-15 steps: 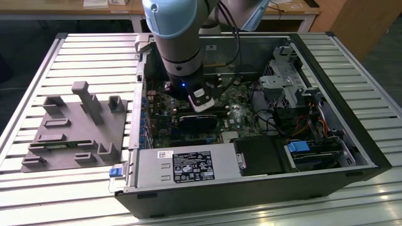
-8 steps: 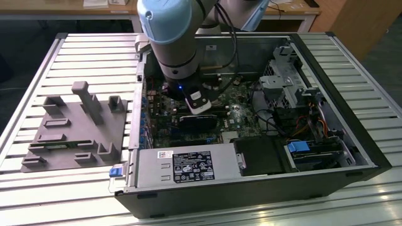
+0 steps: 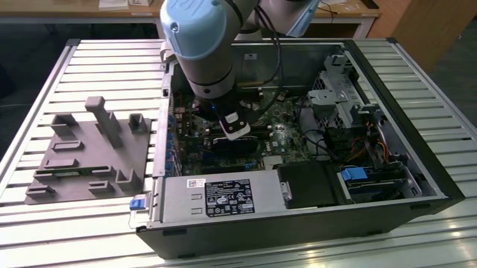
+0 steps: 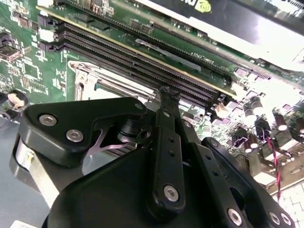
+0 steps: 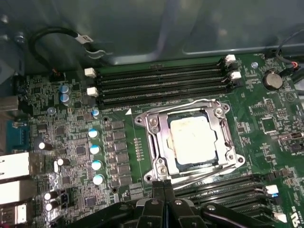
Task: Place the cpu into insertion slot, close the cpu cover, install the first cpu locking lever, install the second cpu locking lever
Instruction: 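Install the second cpu locking lever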
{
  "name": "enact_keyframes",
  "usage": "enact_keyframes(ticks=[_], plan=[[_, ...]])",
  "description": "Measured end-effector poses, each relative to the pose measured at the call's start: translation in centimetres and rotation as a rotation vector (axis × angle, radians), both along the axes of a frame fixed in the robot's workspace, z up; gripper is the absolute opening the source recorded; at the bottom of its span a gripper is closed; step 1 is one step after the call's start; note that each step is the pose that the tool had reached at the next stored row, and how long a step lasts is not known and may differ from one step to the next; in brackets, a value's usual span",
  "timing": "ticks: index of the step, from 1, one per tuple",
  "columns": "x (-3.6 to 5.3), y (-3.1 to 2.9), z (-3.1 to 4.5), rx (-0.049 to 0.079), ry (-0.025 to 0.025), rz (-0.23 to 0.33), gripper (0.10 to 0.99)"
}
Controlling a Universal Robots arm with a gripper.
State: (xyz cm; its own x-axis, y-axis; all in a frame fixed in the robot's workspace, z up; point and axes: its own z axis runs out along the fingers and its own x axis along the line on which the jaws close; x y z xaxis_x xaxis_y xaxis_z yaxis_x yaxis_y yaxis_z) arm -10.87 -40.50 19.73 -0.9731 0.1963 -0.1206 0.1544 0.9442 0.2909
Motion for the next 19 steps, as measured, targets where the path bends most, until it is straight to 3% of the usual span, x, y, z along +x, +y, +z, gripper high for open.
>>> enact_keyframes(ticks=[4, 7, 19], plan=[[-0.25, -0.05, -0.26, 0.023, -0.0048, 0.0, 0.102], [-0.41, -0.04, -0.54, 0.031, -0.0076, 0.0, 0.102], [-0.97, -0.03, -1.12, 0.039, -0.012, 0.0, 0.102]])
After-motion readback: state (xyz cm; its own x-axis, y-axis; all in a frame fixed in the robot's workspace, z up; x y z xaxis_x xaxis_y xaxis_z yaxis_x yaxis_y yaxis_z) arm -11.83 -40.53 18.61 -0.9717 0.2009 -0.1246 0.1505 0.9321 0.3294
